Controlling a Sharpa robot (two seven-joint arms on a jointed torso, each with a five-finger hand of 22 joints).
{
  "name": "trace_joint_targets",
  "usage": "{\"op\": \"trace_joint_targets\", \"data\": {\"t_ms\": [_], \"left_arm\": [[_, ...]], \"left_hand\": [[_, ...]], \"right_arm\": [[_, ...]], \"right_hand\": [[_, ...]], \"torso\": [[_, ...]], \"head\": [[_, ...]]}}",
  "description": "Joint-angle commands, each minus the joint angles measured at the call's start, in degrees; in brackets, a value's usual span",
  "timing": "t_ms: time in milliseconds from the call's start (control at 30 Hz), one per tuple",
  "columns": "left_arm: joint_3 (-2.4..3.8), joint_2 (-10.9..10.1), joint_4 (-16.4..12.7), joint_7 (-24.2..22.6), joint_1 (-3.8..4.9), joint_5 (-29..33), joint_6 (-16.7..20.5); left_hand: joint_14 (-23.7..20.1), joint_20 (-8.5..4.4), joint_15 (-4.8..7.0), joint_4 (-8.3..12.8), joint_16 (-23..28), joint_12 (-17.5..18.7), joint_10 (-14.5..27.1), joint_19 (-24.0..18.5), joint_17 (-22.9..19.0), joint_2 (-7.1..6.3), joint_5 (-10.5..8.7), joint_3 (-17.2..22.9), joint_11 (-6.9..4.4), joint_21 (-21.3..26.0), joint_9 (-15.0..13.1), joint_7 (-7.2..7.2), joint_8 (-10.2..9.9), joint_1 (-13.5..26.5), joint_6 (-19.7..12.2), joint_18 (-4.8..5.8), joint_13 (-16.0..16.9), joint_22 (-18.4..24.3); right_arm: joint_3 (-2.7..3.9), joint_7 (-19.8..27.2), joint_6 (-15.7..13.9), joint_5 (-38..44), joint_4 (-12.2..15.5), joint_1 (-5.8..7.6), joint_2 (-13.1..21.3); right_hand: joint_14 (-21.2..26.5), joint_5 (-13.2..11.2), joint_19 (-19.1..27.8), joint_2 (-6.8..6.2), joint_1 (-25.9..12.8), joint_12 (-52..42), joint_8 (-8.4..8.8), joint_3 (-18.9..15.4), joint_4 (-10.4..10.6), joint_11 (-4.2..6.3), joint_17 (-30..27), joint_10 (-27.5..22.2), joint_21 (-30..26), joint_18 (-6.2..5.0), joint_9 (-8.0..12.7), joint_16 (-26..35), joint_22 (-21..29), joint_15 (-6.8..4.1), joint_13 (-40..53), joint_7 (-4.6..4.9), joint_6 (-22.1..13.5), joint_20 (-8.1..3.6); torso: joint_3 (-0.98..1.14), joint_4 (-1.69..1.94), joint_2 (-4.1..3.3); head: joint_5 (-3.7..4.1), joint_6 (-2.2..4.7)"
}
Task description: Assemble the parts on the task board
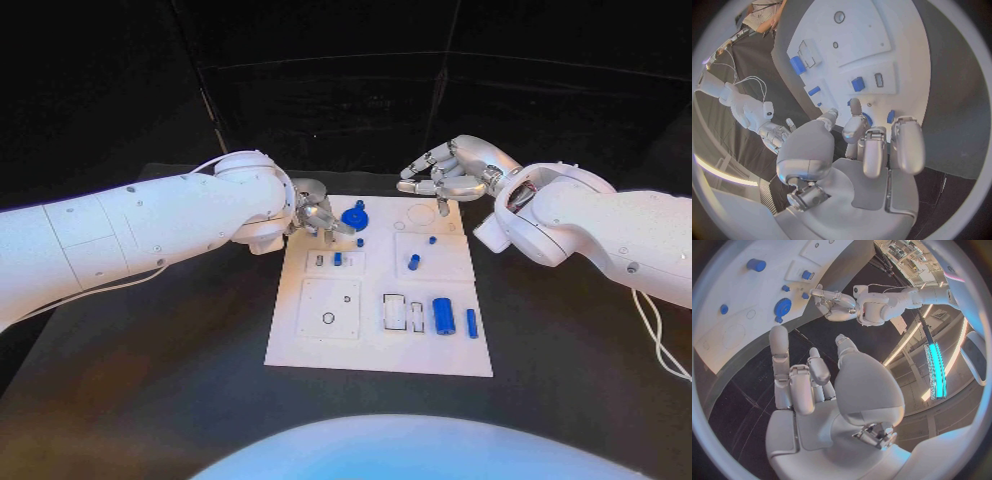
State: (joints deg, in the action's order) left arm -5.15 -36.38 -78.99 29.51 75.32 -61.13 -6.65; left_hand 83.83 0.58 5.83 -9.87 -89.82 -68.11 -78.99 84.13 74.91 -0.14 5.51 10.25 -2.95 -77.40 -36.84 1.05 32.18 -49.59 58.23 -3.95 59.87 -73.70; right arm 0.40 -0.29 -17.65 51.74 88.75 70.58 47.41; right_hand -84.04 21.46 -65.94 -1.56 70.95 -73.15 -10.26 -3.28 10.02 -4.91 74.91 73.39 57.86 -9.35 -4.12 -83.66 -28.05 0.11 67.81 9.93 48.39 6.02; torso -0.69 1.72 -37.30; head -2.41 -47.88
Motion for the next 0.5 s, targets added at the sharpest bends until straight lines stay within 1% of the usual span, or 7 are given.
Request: {"op": "trace_joint_targets", "data": {"t_ms": [33,100,133,267,333,367,500], "left_arm": [[0.51,-0.5,-0.1,0.2,1.14,-0.4,-1.2],[0.7,-0.4,0.5,0.2,1.84,-0.4,-2.0],[0.78,-0.3,1.2,0.3,2.26,-0.4,-2.7],[0.94,1.1,5.6,0.3,3.48,-0.4,-5.0],[0.96,2.0,8.1,0.3,3.8,-0.4,-6.0],[0.96,2.6,9.5,0.2,3.92,-0.4,-6.5],[0.92,4.6,14.3,0.1,4.14,-0.4,-8.3]], "left_hand": [[6.2,-0.38,0.23,-0.1,-0.2,0.0,0.8,0.2,15.1,0.04,0.0,-1.0,0.17,0.8,-0.3,0.13,-0.1,-0.8,-1.0,0.08,-0.3,0.6],[6.2,-0.27,0.1,-0.2,-0.2,0.3,1.3,0.0,15.1,0.16,0.03,-1.8,0.37,1.3,-0.3,0.38,-0.4,-1.4,-1.7,0.0,-0.9,1.1],[6.2,-0.16,-0.05,-0.2,-0.2,0.6,1.7,-0.1,15.1,0.24,0.07,-2.3,0.59,1.6,-0.1,0.66,-0.9,-1.9,-2.6,-0.06,-1.2,1.4],[6.2,0.27,-0.58,-0.2,-0.2,0.6,2.4,-0.4,15.1,0.65,0.11,-3.6,1.2,2.3,0.7,1.34,-2.1,-3.4,-3.7,-0.2,-1.3,2.1],[6.2,0.42,-0.72,-0.2,-0.2,0.7,2.7,-0.5,15.1,0.8,0.14,-4.2,1.36,2.4,1.0,1.51,-2.5,-4.0,-3.8,-0.24,-1.5,2.2],[6.2,0.49,-0.78,-0.2,-0.2,0.9,2.9,-0.6,15.1,0.84,0.14,-4.4,1.43,2.5,1.2,1.58,-2.6,-4.3,-3.8,-0.26,-1.7,2.3],[6.2,0.69,-0.98,-0.2,-0.2,1.6,3.7,-0.8,15.1,1.0,0.15,-5.3,1.66,3.0,1.7,1.82,-3.2,-5.1,-4.0,-0.37,-2.8,2.8]], "right_arm": [[0.04,0.5,0.3,-0.3,-0.1,0.11,-0.1],[0.04,0.5,0.4,-0.3,-0.2,0.11,-0.1],[0.04,0.5,0.4,-0.3,-0.2,0.11,-0.2],[0.04,0.5,0.4,-0.3,-0.3,0.11,-0.3],[0.04,0.5,0.4,-0.3,-0.3,0.11,-0.3],[0.04,0.5,0.4,-0.3,-0.4,0.11,-0.4],[0.04,0.5,0.5,-0.3,-0.4,0.11,-0.5]], "right_hand": [[-3.2,0.1,-0.2,0.16,-0.4,-0.3,-0.21,-0.1,0.2,0.1,2.3,-0.5,-0.3,-0.8,0.1,0.3,0.0,0.02,-0.1,-0.1,-0.3,-0.01],[-3.2,0.1,-0.2,0.17,-0.4,-0.3,-0.21,-0.2,0.2,0.1,2.3,-0.5,-0.3,-0.79,0.1,0.3,0.0,0.02,-0.1,-0.1,-0.4,-0.01],[-3.2,0.1,-0.2,0.18,-0.4,-0.3,-0.22,-0.2,0.3,0.1,2.3,-0.5,-0.3,-0.79,0.1,0.3,0.0,0.02,-0.1,-0.1,-0.4,-0.01],[-3.2,0.2,-0.2,0.2,-0.3,-0.3,-0.22,-0.2,0.3,0.1,2.4,-0.5,-0.3,-0.8,0.1,0.3,0.1,0.03,-0.1,-0.1,-0.4,-0.01],[-3.2,0.2,-0.2,0.22,-0.3,-0.3,-0.23,-0.2,0.3,0.1,2.4,-0.5,-0.3,-0.8,0.1,0.3,0.1,0.03,-0.1,-0.09,-0.4,0.0],[-3.2,0.2,-0.2,0.22,-0.3,-0.3,-0.23,-0.2,0.3,0.1,2.4,-0.5,-0.3,-0.8,0.1,0.3,0.1,0.03,-0.1,-0.09,-0.4,0.0],[-3.2,0.3,-0.2,0.24,-0.3,-0.3,-0.24,-0.3,0.3,0.1,2.4,-0.5,-0.3,-0.8,0.1,0.3,0.1,0.03,-0.1,-0.09,-0.4,0.0]], "torso": [[0.07,0.02,0.04],[0.08,0.03,0.02],[0.07,0.04,0.01],[0.07,-0.06,-0.02],[0.05,-0.06,-0.04],[0.04,-0.12,-0.05],[-0.02,-0.16,-0.12]], "head": [[-0.09,0.13],[-0.1,0.19],[-0.1,0.27],[-0.26,0.39],[-0.36,0.55],[-0.44,0.62],[-0.47,0.75]]}}
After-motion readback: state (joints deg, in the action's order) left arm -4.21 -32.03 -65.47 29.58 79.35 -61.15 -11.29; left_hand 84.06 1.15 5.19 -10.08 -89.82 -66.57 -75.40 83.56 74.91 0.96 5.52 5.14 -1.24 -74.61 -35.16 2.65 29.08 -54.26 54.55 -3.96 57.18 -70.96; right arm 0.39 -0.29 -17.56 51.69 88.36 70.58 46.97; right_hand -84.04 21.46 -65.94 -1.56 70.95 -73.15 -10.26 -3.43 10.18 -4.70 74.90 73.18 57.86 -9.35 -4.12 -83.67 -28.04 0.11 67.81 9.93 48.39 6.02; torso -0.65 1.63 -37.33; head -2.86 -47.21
